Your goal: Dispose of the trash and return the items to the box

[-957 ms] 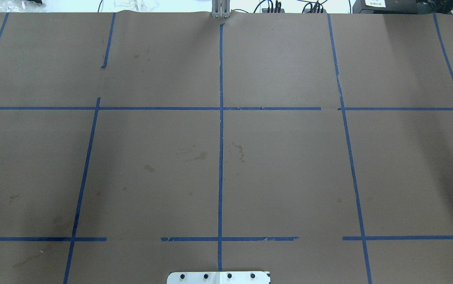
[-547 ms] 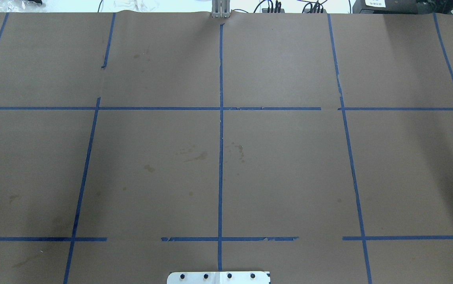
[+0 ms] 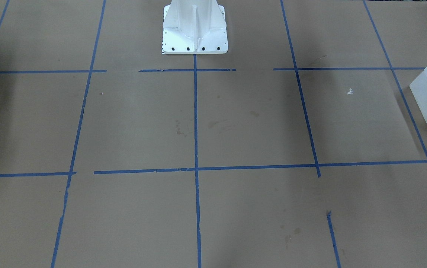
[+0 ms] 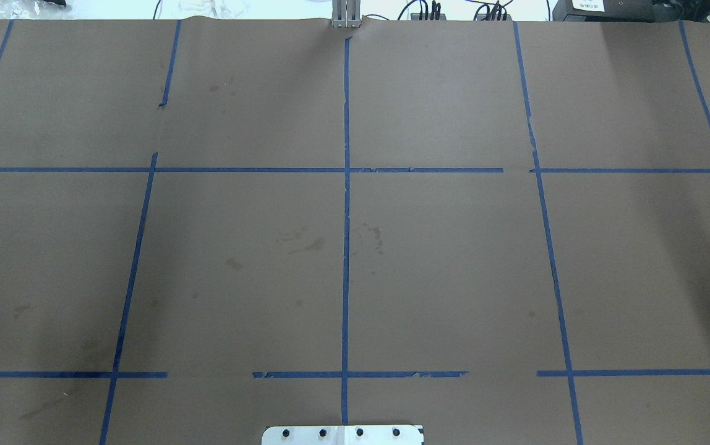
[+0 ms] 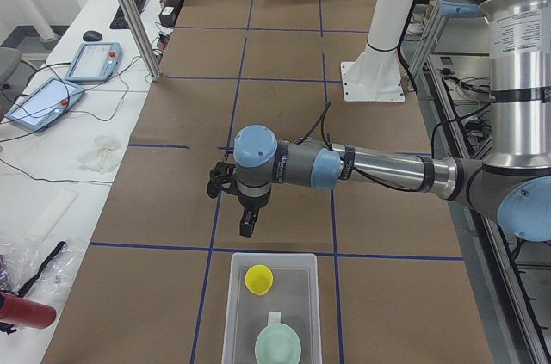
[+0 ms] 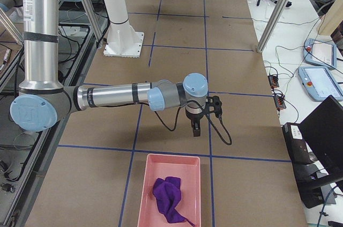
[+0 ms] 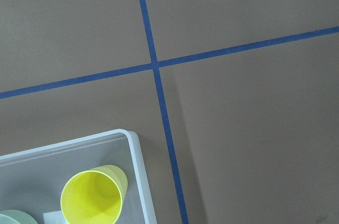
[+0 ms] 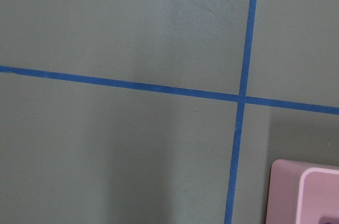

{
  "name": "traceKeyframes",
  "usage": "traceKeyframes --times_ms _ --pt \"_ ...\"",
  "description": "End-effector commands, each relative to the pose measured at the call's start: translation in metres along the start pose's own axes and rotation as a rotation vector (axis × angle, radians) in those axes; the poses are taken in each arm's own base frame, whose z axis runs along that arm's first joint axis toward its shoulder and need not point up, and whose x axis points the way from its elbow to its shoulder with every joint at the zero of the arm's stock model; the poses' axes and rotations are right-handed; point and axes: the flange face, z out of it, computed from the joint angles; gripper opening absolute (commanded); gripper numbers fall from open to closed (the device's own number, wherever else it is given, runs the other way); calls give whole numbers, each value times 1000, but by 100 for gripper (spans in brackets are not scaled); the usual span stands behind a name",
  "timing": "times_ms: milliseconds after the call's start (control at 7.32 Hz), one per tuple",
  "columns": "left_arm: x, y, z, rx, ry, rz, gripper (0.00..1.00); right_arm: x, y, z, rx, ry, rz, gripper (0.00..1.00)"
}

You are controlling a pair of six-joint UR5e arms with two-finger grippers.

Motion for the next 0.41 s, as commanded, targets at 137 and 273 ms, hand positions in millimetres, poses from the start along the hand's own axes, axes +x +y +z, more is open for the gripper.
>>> traceKeyframes --times_ms 137,273 --pt "5 -9 -6 15 -1 15 100 5 1 5 -10 -2 -2 100" --pt "6 -13 -7 18 -2 17 100 9 1 8 -14 5 3 100"
